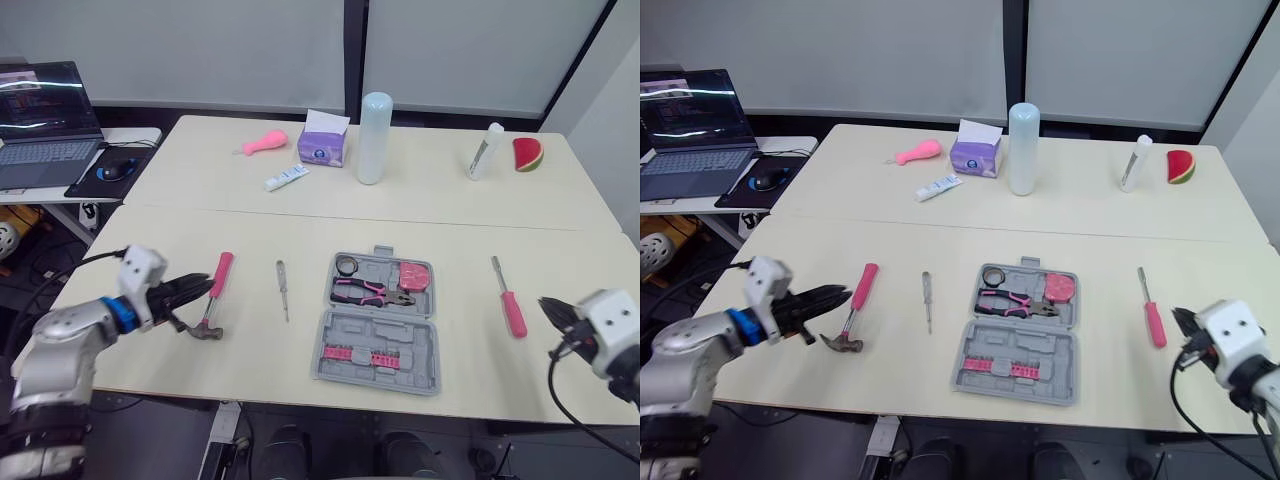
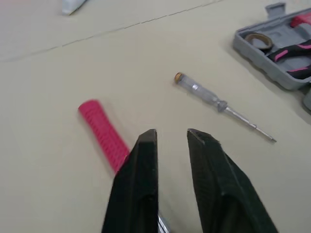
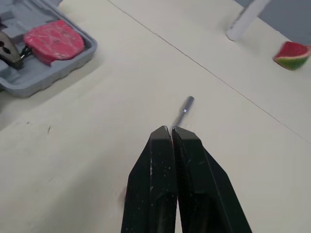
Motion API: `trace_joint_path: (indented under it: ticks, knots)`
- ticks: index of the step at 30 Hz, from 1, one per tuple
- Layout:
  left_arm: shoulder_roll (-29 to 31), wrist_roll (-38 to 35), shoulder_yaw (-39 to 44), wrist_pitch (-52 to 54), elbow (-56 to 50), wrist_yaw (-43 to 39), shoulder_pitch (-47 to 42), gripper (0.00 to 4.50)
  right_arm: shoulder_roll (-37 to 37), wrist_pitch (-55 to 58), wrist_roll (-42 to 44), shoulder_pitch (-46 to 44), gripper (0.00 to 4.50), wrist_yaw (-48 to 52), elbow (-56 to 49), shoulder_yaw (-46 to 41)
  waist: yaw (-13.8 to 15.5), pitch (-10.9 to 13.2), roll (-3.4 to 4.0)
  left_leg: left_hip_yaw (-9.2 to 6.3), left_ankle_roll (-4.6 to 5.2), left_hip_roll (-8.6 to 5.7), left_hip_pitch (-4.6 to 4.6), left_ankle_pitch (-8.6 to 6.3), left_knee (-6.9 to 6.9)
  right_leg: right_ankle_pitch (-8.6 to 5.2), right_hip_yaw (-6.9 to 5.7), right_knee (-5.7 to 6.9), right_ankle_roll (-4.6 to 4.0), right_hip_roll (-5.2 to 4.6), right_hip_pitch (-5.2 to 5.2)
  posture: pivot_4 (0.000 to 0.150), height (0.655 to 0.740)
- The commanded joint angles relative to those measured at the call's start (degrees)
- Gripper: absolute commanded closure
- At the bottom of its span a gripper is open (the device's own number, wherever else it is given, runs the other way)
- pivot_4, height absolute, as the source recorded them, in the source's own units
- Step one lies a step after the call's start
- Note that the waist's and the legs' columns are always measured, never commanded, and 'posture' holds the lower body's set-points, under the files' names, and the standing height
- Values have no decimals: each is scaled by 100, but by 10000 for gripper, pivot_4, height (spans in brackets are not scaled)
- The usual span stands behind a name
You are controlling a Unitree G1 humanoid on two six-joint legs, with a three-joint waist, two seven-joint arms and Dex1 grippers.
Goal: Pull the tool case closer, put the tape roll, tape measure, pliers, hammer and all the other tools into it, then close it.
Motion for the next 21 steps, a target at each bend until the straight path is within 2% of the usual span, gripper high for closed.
trace_joint_path:
  ticks: [1,8,14,17,21]
  knots:
    - [23,-276,554,210,-469,123,631,22884,271,13,291,375,38193,-127,-326,-448,-1,0,-1,0,0,0,0,0,-2,0,0,-1,0,0,0,1500,7161]
    - [-294,-399,864,269,-947,344,1870,903,752,-257,380,1229,25084,-68,-424,-361,-2,-3,-3,11,-3,-5,17,2,-45,0,8,-14,0,-8,1,1500,7161]
    - [-480,-427,942,250,-1057,588,2123,0,642,-514,303,1373,10480,117,-241,-257,-1,-8,-8,12,-5,-5,25,3,-50,0,8,-13,0,-7,3,1500,7161]
    - [-467,-425,949,214,-1070,611,2142,0,509,-572,336,1315,216,202,-145,-283,-1,-8,-8,14,-5,-5,25,3,-52,0,9,-15,0,-7,3,1500,7161]
    - [-289,-347,869,1,-1182,480,2061,0,54,-613,407,1124,216,539,-305,-164,-5,-9,-9,16,-5,-5,26,3,-53,0,10,-16,0,-7,2,1500,7161]
